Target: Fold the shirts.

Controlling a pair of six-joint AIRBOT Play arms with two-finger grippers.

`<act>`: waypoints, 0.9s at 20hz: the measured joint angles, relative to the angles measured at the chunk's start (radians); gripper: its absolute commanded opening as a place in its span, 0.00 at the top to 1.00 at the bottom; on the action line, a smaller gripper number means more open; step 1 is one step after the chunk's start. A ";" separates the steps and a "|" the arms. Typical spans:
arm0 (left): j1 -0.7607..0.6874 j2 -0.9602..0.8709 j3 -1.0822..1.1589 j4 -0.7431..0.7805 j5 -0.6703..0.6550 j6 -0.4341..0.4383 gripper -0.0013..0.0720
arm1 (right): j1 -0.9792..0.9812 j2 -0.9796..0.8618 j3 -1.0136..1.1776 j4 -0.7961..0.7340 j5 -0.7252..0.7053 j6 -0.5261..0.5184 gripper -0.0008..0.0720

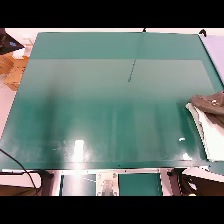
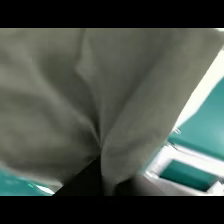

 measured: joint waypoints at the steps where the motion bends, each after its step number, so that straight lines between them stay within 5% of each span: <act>1: 0.000 0.000 0.000 0.000 -0.001 0.000 0.95 | -0.001 0.002 -0.035 -0.027 0.001 0.002 0.19; 2: 0.000 0.000 0.000 0.000 -0.002 0.000 0.95 | -0.003 0.003 -0.069 -0.048 0.002 0.002 0.11; 7: 0.000 0.000 0.000 0.000 -0.012 0.000 0.95 | -0.003 -0.002 -0.121 -0.093 -0.013 0.009 0.17; 8: 0.000 0.000 0.000 0.000 -0.013 -0.002 0.95 | 0.005 -0.005 -0.102 -0.093 -0.023 0.013 0.44; 9: 0.000 0.000 0.000 -0.001 -0.014 -0.003 0.95 | 0.018 -0.007 -0.077 -0.074 -0.033 0.017 0.90; 10: 0.000 0.000 0.000 -0.004 -0.014 -0.003 0.95 | 0.038 -0.010 -0.047 -0.039 -0.048 0.019 0.96; 18: -0.060 0.069 -0.101 -0.027 -0.025 -0.003 0.95 | 0.490 0.045 0.068 0.308 -0.319 -0.081 0.97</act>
